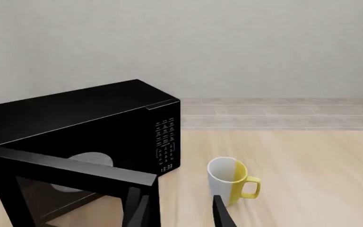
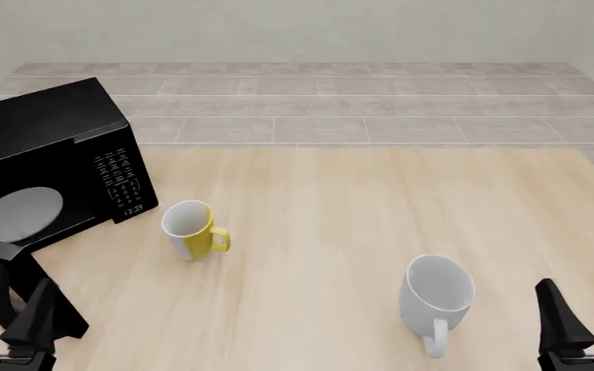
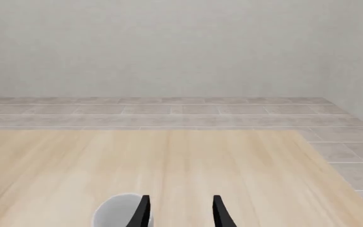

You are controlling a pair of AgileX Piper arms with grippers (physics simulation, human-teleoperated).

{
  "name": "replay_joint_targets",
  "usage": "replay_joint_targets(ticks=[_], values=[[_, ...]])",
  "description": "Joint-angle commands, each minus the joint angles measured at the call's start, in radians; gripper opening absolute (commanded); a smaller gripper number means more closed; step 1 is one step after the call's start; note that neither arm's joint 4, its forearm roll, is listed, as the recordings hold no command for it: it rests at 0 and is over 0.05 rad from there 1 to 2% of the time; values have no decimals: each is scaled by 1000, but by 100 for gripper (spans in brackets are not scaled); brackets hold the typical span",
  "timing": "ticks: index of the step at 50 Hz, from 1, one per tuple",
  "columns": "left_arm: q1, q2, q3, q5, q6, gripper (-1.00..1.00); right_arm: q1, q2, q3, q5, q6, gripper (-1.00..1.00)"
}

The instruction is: Close the microwave.

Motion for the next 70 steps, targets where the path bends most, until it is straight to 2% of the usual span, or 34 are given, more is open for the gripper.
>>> replay_joint_targets(ticks=[1,3,14,17,19,23,27,33,38,42,44,48,50,52,53,60,70], values=[[-14,0,-2,-8,2,100,-9,19,0,-12,-1,100],[-14,1,-2,0,-16,100,-6,16,0,-14,-9,100],[-7,-1,-16,6,-4,100,7,8,0,-1,-19,100],[25,4,-15,15,-21,100,4,9,0,0,-21,100],[79,4,-32,26,-37,100,4,11,0,0,-19,100],[124,78,-37,-4,-104,100,-3,13,0,1,-19,100],[150,80,-41,-4,-94,100,-7,11,0,5,-20,100],[134,70,-35,-9,-78,100,-11,11,0,5,-18,100],[142,163,-13,-106,-78,100,-13,15,0,3,-16,100],[114,285,-3,-200,-110,100,-9,20,0,-1,-16,100],[138,338,-4,-262,-72,100,-2,21,0,1,-19,100],[134,432,-8,-333,-78,100,3,70,0,-51,-18,100],[145,524,-5,-412,-76,100,2,30,0,-11,-16,100],[175,653,-5,-512,-58,100,3,76,0,-56,-21,100],[160,675,-3,-537,-60,100,9,80,0,-59,-24,100],[153,753,-13,-597,-31,100,12,66,-1,-51,-28,100],[157,883,-14,-695,-57,100,10,72,0,-53,-26,100]])
